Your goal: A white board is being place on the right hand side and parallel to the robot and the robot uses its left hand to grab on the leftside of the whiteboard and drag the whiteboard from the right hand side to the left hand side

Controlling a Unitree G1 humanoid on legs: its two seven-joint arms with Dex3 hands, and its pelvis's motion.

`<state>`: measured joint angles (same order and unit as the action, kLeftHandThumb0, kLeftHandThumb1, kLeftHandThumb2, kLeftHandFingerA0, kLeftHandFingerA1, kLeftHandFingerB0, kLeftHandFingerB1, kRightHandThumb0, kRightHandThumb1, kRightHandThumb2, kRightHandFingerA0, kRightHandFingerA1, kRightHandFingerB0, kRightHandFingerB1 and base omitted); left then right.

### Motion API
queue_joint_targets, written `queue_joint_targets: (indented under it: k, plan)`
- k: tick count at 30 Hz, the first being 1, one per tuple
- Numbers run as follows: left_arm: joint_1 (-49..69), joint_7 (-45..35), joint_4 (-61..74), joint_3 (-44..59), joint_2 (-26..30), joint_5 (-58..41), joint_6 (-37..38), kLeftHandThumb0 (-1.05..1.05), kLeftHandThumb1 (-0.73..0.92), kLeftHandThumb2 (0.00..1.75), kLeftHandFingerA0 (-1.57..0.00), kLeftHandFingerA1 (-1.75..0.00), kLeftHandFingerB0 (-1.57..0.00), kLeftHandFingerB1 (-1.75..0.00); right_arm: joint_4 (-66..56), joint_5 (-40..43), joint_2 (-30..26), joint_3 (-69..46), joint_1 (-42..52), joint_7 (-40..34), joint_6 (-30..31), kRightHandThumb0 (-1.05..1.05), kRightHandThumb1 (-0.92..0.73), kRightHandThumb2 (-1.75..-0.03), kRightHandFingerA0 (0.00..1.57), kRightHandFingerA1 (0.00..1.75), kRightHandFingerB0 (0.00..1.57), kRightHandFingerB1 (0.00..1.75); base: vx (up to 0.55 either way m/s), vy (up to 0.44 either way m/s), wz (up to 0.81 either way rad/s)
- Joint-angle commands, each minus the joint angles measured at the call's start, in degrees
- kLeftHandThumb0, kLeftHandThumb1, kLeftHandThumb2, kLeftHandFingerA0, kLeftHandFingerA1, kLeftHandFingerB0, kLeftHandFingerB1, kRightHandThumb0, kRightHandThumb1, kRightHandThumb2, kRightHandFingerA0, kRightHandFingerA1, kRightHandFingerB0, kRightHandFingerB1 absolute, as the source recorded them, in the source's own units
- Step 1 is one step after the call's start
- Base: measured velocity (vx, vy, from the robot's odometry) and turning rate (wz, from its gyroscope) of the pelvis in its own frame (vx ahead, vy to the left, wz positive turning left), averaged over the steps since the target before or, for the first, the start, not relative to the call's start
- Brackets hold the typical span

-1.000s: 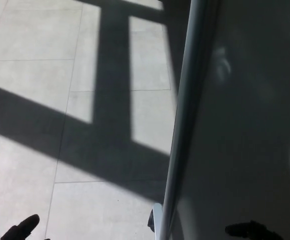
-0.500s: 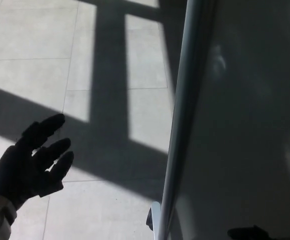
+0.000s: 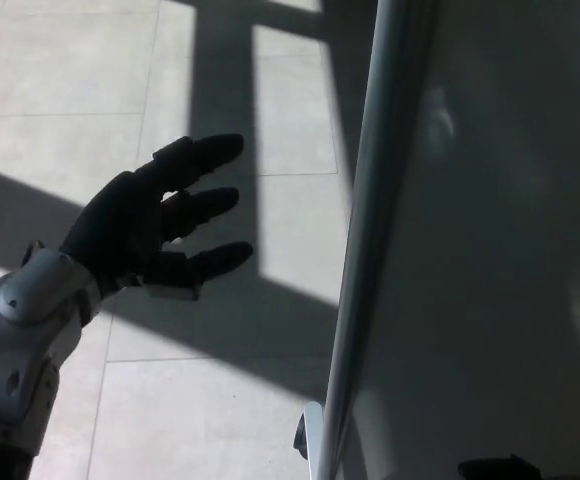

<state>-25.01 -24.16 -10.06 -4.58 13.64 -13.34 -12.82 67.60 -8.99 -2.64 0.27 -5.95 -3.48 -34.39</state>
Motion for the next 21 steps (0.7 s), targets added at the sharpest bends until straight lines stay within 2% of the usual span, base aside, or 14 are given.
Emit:
queue_joint_targets:
  k: [1, 6, 7, 8, 9, 10, 11, 12, 13, 17, 18, 20, 21]
  plan:
    - [-4.4, -2.3, -4.4, -2.6, -0.4, 2.7, -0.5, -0.30, 0.31, 0.87, -0.01, -0.48, 0.00, -0.48, 0.5, 1.0, -0.5, -0.6, 0.6, 0.7, -1.7, -0.46, -0.69, -0.78, 0.99, 0.96, 0.40, 0.87, 0.00, 0.000, 0.00]
    - [-7.7, -2.6, -7.5, -5.0, -2.6, 4.3, 1.7, -0.32, 0.25, 0.85, -0.01, -0.48, 0.00, -0.48, 0.5, 0.6, -0.5, -0.4, 0.3, 0.1, -1.4, -0.46, -0.69, -0.77, 0.99, 0.97, 0.41, 0.87, 0.00, 0.000, 0.00]
    - [-8.6, -2.7, -8.2, -5.5, -2.9, 4.7, 2.0, -0.66, 0.42, 0.72, -0.13, -0.41, -0.06, -0.26, 0.5, 0.7, -0.4, -0.5, 0.2, 0.2, -1.4, -0.45, -0.69, -0.77, 1.01, 0.97, 0.41, 0.87, 0.00, 0.000, 0.00]
    - [-10.0, -2.8, -9.3, -6.0, -3.6, 4.9, 1.4, -0.65, 0.50, 0.56, -0.14, -0.30, -0.05, -0.25, 0.5, 0.4, -0.5, -0.3, 0.2, 0.0, -1.5, -0.44, -0.69, -0.77, 1.07, 0.98, 0.40, 0.89, 0.00, 0.000, 0.00]
    - [-11.0, -2.9, -10.0, -6.2, -4.1, 4.7, 0.8, -0.69, 0.43, 0.75, -0.13, -0.40, -0.05, -0.24, 0.4, 0.3, -0.6, -0.2, 0.2, -0.1, -1.6, -0.44, -0.69, -0.78, 1.03, 0.97, 0.41, 0.90, 0.00, 0.000, 0.00]
    - [-11.7, -3.2, -10.6, -6.1, -4.5, 4.3, 0.3, -0.69, 0.43, 0.75, -0.13, -0.40, -0.05, -0.24, 0.4, 0.2, -0.6, -0.1, 0.2, -0.1, -1.6, -0.44, -0.69, -0.78, 1.03, 0.97, 0.41, 0.90, 0.00, 0.000, 0.00]
    - [-12.3, -3.6, -11.5, -6.1, -4.9, 4.2, 0.8, -0.65, 0.50, 0.57, -0.19, -0.31, -0.06, -0.22, 0.4, 0.5, -0.6, -0.3, 0.1, 0.1, -1.4, -0.45, -0.69, -0.77, 1.02, 0.96, 0.41, 0.89, 0.00, 0.000, 0.00]
    - [-13.1, -4.1, -12.3, -6.0, -5.3, 4.0, 0.8, -0.65, 0.51, 0.56, -0.15, -0.30, -0.03, -0.24, 0.3, 0.7, -0.6, -0.4, 0.0, 0.3, -1.4, -0.45, -0.69, -0.77, 0.97, 0.97, 0.42, 0.89, 0.00, 0.000, 0.00]
    - [-14.6, -4.4, -13.5, -5.8, -6.2, 3.6, 0.0, -0.63, 0.40, 0.78, -0.02, -0.22, -0.03, -0.17, 0.3, 0.6, -0.6, -0.4, -0.2, 0.2, -1.4, -0.45, -0.70, -0.77, 1.05, 0.97, 0.41, 0.90, 0.00, 0.000, 0.00]
    - [-16.9, -3.9, -15.4, -4.9, -8.3, 3.1, -1.9, -0.61, 0.38, 0.77, 0.00, -0.17, -0.01, -0.17, 0.0, 0.4, -0.7, -0.3, -0.5, -0.2, -0.7, -0.44, -0.70, -0.76, 1.11, 0.97, 0.41, 0.89, 0.00, 0.000, 0.00]
    - [-17.7, -3.3, -15.5, -4.7, -9.3, 2.8, -3.5, -0.60, 0.36, 0.77, 0.00, -0.20, 0.00, -0.17, -0.1, 0.3, -0.7, -0.2, -0.6, -0.4, -0.6, -0.43, -0.69, -0.77, 1.06, 0.96, 0.42, 0.91, 0.00, 0.000, 0.00]
    - [-18.6, -2.6, -15.5, -4.6, -10.3, 3.0, -5.2, -0.61, 0.37, 0.77, 0.00, -0.16, 0.00, -0.15, -0.3, -0.2, -0.8, 0.2, -0.6, -1.0, -0.3, -0.44, -0.70, -0.76, 1.07, 0.96, 0.40, 0.89, 0.00, 0.000, 0.00]
    - [-19.2, -2.4, -15.9, -4.1, -11.0, 2.6, -6.3, -0.58, 0.35, 0.77, -0.01, -0.20, -0.02, -0.20, -0.3, -0.2, -0.8, 0.2, -0.8, -1.0, -0.1, -0.44, -0.70, -0.76, 1.10, 0.98, 0.40, 0.89, 0.00, 0.000, 0.00]
